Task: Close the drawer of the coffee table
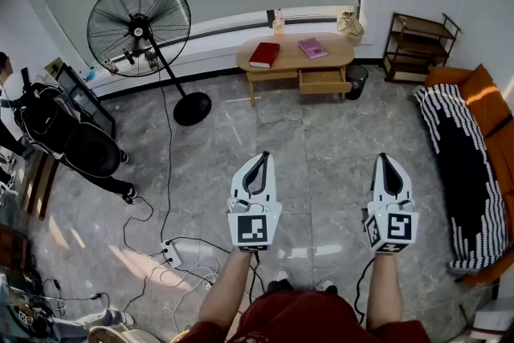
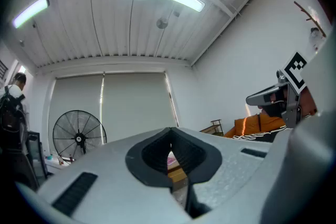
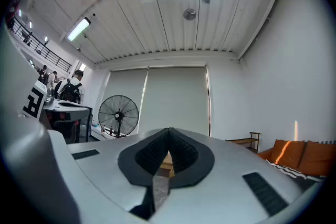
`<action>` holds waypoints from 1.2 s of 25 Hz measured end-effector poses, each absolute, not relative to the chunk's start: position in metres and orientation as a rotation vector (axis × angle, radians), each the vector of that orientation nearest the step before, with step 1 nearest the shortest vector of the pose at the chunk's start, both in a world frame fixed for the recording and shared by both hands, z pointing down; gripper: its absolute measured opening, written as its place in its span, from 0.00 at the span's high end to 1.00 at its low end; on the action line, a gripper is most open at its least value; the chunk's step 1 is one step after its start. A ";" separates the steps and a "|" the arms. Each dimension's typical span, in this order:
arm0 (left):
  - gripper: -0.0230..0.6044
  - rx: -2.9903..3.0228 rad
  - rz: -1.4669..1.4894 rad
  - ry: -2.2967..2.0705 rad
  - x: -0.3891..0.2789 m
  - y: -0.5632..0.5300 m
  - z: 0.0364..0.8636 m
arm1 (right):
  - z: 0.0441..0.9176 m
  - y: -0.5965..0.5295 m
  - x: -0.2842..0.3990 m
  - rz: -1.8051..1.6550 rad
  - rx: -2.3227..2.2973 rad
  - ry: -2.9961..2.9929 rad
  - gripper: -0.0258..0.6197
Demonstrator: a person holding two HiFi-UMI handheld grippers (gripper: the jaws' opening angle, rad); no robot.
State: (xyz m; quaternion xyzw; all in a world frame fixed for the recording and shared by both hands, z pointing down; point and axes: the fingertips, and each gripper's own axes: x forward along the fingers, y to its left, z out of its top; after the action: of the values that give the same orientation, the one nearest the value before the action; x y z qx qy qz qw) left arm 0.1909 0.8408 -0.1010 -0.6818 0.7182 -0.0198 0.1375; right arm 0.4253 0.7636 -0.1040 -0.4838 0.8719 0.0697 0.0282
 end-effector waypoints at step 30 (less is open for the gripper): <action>0.95 -2.001 -0.040 2.090 0.115 0.860 -0.091 | -0.084 0.780 0.338 0.243 -1.523 2.734 0.58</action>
State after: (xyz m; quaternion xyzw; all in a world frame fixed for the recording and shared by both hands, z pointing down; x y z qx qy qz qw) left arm 0.1147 0.8600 -0.0914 -0.6862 0.7167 -0.0139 0.1237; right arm 0.3378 0.7801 -0.0836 -0.4851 0.8710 0.0773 0.0015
